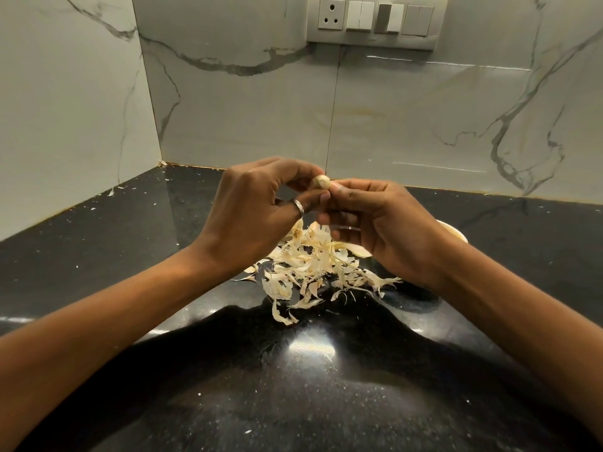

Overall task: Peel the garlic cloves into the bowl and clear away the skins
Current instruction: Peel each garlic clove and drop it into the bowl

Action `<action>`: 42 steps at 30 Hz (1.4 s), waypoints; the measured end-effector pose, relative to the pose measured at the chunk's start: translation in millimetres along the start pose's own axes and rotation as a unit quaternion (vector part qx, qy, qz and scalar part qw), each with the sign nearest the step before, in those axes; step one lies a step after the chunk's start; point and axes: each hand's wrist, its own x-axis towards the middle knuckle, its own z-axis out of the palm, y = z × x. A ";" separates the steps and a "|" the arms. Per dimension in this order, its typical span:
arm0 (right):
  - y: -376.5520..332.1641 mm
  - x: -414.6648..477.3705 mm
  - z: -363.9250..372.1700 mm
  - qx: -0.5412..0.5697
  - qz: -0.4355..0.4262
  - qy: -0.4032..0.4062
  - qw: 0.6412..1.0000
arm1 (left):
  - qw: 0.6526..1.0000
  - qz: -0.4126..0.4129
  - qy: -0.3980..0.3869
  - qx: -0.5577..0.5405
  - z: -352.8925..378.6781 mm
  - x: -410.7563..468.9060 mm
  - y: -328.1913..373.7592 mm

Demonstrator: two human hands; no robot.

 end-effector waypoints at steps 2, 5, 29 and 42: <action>-1.5 -0.3 -2.6 -0.096 -0.070 0.037 0.992 | 1.000 0.002 0.001 0.006 -0.8 1.4 0.3; -2.8 0.3 -5.3 -0.236 -0.179 0.068 0.953 | 1.000 0.004 -0.007 0.017 -1.4 2.2 -0.4; -1.7 1.3 -13.4 -0.536 -0.355 0.067 0.763 | 0.995 -0.012 -0.092 -0.024 -2.7 3.0 -2.0; -3.8 2.7 -14.0 -0.436 -0.262 0.038 0.860 | 0.992 -0.047 -0.100 -0.067 -3.0 4.3 -0.2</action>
